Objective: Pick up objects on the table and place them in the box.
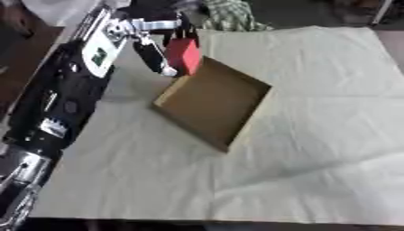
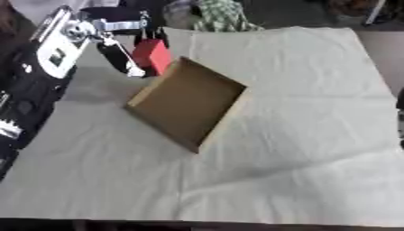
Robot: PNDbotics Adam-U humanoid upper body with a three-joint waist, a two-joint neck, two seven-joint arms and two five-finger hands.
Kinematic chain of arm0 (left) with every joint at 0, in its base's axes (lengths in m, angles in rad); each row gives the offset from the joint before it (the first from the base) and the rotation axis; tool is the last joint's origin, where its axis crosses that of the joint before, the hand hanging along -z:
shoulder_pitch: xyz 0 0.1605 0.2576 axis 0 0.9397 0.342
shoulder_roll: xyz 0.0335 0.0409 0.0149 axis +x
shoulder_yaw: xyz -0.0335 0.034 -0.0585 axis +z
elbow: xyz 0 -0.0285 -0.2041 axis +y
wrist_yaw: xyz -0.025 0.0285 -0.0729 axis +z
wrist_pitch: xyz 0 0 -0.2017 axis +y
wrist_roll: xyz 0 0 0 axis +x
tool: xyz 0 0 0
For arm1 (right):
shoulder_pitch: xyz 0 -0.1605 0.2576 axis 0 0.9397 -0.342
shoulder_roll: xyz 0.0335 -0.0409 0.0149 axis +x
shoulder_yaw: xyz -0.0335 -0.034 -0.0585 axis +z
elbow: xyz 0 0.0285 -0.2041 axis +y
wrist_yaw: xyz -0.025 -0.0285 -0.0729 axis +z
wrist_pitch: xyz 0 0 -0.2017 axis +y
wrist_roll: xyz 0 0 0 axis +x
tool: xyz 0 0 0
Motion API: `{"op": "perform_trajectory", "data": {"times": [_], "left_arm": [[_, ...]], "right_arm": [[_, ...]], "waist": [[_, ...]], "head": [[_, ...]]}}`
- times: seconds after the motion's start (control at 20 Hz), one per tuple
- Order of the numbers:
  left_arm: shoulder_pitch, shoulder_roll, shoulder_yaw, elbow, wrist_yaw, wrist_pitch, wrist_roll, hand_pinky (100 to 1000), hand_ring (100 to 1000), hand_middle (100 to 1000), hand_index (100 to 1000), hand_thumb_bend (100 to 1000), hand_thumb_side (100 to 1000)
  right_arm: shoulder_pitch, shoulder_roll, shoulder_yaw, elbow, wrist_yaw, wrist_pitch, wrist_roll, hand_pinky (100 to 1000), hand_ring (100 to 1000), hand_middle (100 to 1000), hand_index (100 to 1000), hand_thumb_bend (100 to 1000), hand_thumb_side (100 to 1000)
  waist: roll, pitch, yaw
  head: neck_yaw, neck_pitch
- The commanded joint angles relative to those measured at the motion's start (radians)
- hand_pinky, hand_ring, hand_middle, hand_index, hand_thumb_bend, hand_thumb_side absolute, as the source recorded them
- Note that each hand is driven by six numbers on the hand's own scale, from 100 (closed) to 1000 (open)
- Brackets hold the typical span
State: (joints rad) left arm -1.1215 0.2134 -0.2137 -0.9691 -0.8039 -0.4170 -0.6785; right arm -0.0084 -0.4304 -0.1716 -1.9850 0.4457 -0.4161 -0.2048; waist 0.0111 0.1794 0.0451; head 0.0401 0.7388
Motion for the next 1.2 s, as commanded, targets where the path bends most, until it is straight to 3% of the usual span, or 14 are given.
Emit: {"op": "perform_trajectory", "data": {"times": [0.05,0.55,0.95,1.1,1.2], "left_arm": [[-0.029,-0.025,-0.003,0.008,-0.040,-0.010,0.012,493,588,594,733,161,131],[0.010,-0.083,0.012,0.089,-0.167,0.002,0.092,505,597,607,745,251,223],[0.025,-0.103,0.005,0.112,-0.251,-0.027,0.120,615,723,703,836,435,355],[0.026,-0.103,0.003,0.113,-0.270,-0.041,0.117,692,803,766,883,594,395],[0.026,-0.102,0.002,0.111,-0.288,-0.051,0.114,711,819,779,892,636,376]], "right_arm": [[-0.014,-0.017,-0.002,-0.015,-0.013,-0.002,0.008,872,781,836,784,100,816],[-0.032,-0.010,-0.001,-0.015,-0.027,-0.005,0.017,872,780,835,783,100,816],[-0.034,-0.005,0.000,-0.015,-0.029,-0.003,0.020,872,780,835,783,100,817],[-0.033,-0.004,-0.001,-0.015,-0.029,-0.002,0.020,871,779,835,783,100,817],[-0.032,-0.002,-0.002,-0.015,-0.029,0.000,0.021,871,779,835,782,100,817]], "waist": [[-0.001,-0.011,-0.006],[-0.004,0.002,-0.024],[-0.005,0.004,-0.024],[-0.005,0.004,-0.024],[-0.004,0.004,-0.024]], "head": [[0.008,-0.012],[0.008,-0.024],[0.009,-0.024],[0.007,-0.023],[0.007,-0.022]]}}
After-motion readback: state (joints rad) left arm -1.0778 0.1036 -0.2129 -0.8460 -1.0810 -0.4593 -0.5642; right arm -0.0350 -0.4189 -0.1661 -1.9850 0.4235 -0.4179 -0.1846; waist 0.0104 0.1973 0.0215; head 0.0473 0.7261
